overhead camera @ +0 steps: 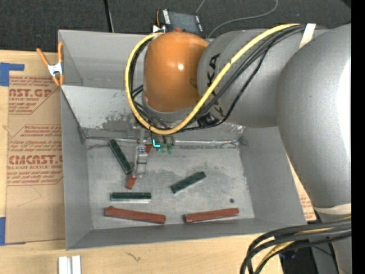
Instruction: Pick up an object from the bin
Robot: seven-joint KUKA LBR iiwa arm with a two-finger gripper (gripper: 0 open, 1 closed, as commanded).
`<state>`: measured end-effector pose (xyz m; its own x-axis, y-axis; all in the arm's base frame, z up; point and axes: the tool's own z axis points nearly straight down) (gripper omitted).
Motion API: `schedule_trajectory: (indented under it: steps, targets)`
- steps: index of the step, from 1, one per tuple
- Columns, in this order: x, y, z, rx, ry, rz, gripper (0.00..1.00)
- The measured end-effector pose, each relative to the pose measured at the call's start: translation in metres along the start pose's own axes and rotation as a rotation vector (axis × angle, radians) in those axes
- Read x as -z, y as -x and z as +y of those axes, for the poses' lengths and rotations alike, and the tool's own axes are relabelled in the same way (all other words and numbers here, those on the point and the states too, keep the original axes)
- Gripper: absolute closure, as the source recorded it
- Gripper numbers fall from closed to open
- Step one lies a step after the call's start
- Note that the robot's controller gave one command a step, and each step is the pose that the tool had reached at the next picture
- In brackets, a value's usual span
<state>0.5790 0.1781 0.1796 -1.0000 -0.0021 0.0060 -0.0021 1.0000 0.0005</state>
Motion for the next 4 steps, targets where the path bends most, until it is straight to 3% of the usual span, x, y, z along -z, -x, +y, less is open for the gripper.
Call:
schedule_trajectory:
  steps: [1, 2, 3, 4]
  targets:
    - [-0.1120, -0.0629, -0.0182, -0.071, 0.002, -0.008, 0.00]
    - [-0.1076, -0.0594, -0.0180, -0.071, 0.004, -0.016, 1.00]
    - [-0.1099, -0.0621, -0.0181, -0.070, 0.002, -0.007, 0.00]
    - [-0.1086, -0.0607, -0.0184, -0.070, 0.002, -0.011, 1.00]
